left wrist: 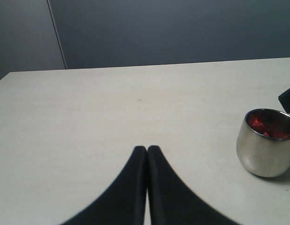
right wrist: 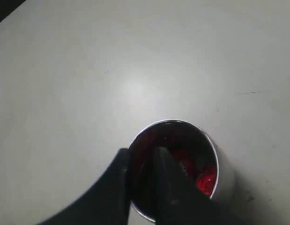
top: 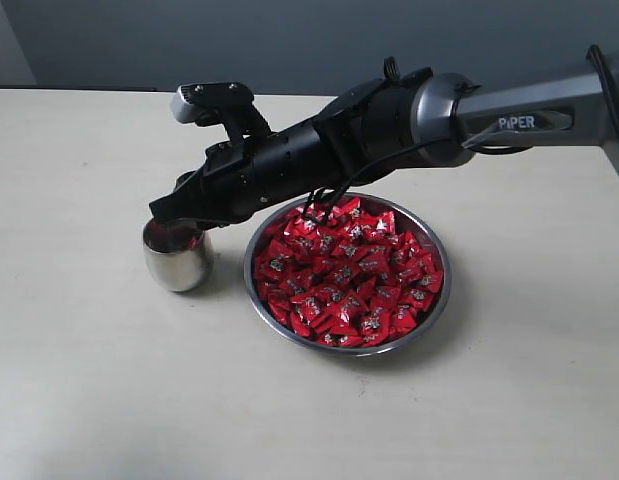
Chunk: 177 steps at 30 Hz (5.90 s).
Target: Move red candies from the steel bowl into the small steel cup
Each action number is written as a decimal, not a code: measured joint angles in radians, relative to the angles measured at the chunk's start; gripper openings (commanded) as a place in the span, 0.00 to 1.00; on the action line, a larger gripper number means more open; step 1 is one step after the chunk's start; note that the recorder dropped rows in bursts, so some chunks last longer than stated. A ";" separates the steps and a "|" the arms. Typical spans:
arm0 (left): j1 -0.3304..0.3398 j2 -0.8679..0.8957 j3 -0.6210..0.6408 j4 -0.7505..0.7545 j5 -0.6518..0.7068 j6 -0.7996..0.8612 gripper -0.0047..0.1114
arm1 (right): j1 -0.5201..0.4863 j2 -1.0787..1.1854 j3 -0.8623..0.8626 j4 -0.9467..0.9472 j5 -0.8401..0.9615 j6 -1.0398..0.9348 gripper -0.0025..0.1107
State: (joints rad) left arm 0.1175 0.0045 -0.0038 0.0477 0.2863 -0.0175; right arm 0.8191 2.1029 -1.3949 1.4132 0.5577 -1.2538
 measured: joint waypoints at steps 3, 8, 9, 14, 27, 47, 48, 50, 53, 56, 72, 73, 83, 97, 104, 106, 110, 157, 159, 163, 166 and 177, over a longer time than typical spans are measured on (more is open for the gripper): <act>0.000 0.000 0.000 0.000 0.000 0.000 0.04 | 0.000 -0.006 0.000 0.000 0.000 -0.001 0.02; 0.000 0.000 0.000 0.000 0.000 0.000 0.04 | -0.006 -0.036 0.000 0.000 -0.031 -0.007 0.02; 0.000 0.000 0.000 0.000 0.000 0.000 0.04 | -0.011 -0.044 0.002 0.000 -0.044 -0.009 0.02; 0.000 0.000 0.000 0.000 0.000 0.000 0.04 | -0.085 -0.106 0.067 0.009 -0.083 -0.019 0.02; 0.000 0.000 0.000 0.000 0.000 0.000 0.04 | -0.298 -0.369 0.371 0.055 -0.143 -0.160 0.02; 0.000 0.000 0.000 0.000 0.000 0.000 0.04 | -0.335 -0.425 0.535 -0.122 -0.208 -0.020 0.02; 0.000 0.000 0.000 0.000 0.000 0.000 0.04 | -0.335 -0.420 0.535 -0.124 -0.188 -0.016 0.02; 0.000 0.000 0.000 0.000 0.000 0.000 0.04 | -0.335 -0.418 0.535 -0.124 -0.158 -0.012 0.02; 0.000 0.000 0.000 0.000 0.000 0.000 0.04 | -0.337 -0.416 0.535 -0.126 -0.093 -0.004 0.04; 0.000 0.000 0.000 0.000 0.000 0.000 0.04 | -0.337 -0.416 0.535 -0.137 -0.033 0.039 0.11; 0.000 0.000 0.000 0.000 0.000 0.000 0.04 | -0.337 -0.361 0.535 -0.397 0.154 0.437 0.25; 0.000 0.000 0.000 0.000 0.000 0.000 0.04 | -0.337 -0.361 0.535 -0.405 0.157 0.447 0.25; 0.000 0.000 0.000 0.000 0.000 0.000 0.04 | -0.337 -0.361 0.535 -0.401 0.183 0.473 0.25; 0.000 0.000 0.000 0.000 0.000 0.000 0.04 | -0.333 -0.260 0.476 -0.412 0.195 0.543 0.25; 0.000 0.000 0.000 0.000 0.000 0.000 0.04 | -0.225 -0.260 0.468 -0.529 0.160 0.561 0.10; 0.000 0.000 0.000 0.000 0.000 0.000 0.04 | -0.194 -0.260 0.459 -0.568 0.129 0.583 0.06; 0.000 0.000 0.000 0.000 0.000 0.000 0.04 | -0.172 -0.260 0.409 -0.625 0.128 0.617 0.11; 0.000 0.000 0.000 0.000 0.000 0.000 0.04 | 0.089 -0.258 0.257 -1.447 0.168 1.142 0.40; 0.000 0.000 0.000 0.000 0.000 0.000 0.04 | 0.089 -0.258 0.257 -1.447 0.168 1.163 0.39; 0.000 0.000 0.000 0.000 0.000 0.000 0.04 | 0.089 -0.226 0.256 -1.447 0.180 1.180 0.39; 0.000 0.000 0.000 0.000 0.000 0.000 0.04 | 0.089 -0.174 0.235 -1.447 0.189 1.204 0.39; 0.000 0.000 0.000 0.000 0.000 0.000 0.04 | 0.089 -0.123 0.163 -1.547 0.267 1.269 0.39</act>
State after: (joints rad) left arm 0.1175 0.0045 -0.0038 0.0477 0.2863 -0.0175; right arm 0.9080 1.9798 -1.2323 -0.1339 0.8247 0.0156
